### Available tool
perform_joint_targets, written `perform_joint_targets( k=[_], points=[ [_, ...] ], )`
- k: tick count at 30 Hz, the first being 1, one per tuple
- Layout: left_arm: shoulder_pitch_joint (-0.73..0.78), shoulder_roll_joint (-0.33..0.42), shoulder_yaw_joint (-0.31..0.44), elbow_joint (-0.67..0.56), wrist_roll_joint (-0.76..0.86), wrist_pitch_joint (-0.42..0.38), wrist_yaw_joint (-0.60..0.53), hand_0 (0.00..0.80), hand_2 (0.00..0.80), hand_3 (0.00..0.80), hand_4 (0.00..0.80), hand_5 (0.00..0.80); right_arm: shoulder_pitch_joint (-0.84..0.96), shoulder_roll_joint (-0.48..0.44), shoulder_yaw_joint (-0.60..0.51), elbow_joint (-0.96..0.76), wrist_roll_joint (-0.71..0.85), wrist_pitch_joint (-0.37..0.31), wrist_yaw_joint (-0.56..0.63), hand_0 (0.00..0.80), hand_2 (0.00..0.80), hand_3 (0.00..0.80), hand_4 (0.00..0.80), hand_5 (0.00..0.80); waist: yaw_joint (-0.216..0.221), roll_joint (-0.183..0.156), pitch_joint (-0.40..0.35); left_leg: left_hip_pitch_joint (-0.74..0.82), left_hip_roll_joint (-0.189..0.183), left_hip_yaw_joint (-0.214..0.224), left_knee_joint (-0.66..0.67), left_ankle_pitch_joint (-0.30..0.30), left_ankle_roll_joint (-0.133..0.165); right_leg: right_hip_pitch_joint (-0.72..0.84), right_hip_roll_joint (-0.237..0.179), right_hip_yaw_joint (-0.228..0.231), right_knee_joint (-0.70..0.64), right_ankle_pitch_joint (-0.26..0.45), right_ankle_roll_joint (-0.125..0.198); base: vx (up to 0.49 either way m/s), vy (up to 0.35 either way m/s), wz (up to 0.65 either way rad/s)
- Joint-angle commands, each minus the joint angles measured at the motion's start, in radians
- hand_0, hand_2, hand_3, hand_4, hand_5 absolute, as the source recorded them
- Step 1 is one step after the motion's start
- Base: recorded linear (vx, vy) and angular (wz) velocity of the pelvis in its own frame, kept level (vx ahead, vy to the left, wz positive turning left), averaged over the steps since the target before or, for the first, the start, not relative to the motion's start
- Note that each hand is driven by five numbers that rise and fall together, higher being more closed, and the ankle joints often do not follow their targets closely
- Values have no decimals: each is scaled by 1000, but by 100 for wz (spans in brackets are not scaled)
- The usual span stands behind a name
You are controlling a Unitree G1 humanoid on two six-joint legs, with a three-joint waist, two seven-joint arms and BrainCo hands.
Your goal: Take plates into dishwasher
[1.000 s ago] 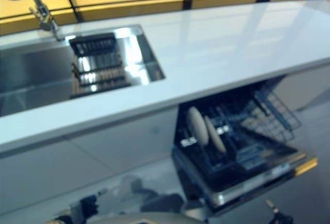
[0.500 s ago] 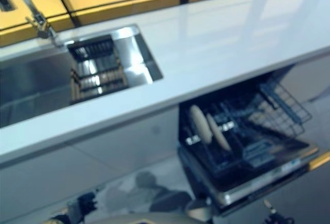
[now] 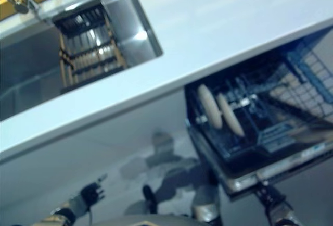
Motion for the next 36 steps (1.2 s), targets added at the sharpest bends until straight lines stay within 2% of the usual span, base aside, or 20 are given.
perform_joint_targets(
  k=[1,3,7,12,14,19,28,36],
  points=[
    [-35,-3,30,12,-42,-24,-18,0,0,0,0,0,-93,-16,36,-21,58,-19,67,0,0,0,0,0,31,6,20,-51,-54,-43,86,-26,74,-103,30,-1,209,-116,-112,-28,64,3],
    [-33,-8,21,9,-52,-21,-23,0,0,0,0,0,-130,-39,55,-48,49,-21,99,0,0,0,0,0,39,18,22,-50,-60,-47,85,-25,73,-104,26,-3,215,-122,-118,-17,69,3],
    [-14,-23,8,0,-40,-18,-35,0,0,0,0,0,-187,-65,98,-165,28,-30,154,0,0,0,0,0,57,19,8,-37,-69,-60,77,-25,77,-88,25,-13,214,-128,-125,25,26,6],
    [13,-42,-5,-17,4,-16,-40,0,0,0,0,0,-211,-70,128,-323,29,-78,198,0,0,0,0,0,77,3,-19,-10,-70,-68,78,-33,77,-45,19,-35,205,-133,-125,76,-10,6],
    [32,-47,-9,-34,23,-9,-32,0,0,0,0,0,-210,-61,140,-448,38,-82,171,0,0,0,0,0,85,-11,-37,9,-68,-69,77,-38,76,-17,20,-45,192,-130,-122,124,-30,5],
    [65,-56,-13,-55,62,-7,-20,0,0,0,0,0,-228,-36,147,-623,51,-82,133,0,0,0,0,0,102,-41,-80,50,-59,-74,66,-44,72,47,25,-66,155,-120,-114,121,-35,1],
    [98,-58,-26,-43,127,-22,-35,0,0,0,0,0,-275,-7,157,-690,108,-55,60,0,0,0,0,0,152,-113,-148,118,-24,-69,51,-56,60,169,37,-117,92,-117,-105,120,-65,2],
    [105,-36,-21,-18,147,-29,-37,0,0,0,0,0,-308,-18,166,-711,124,-67,20,0,0,0,0,0,181,-145,-177,140,-20,-79,32,-57,58,218,46,-143,54,-111,-96,57,-32,11]
  ],
)
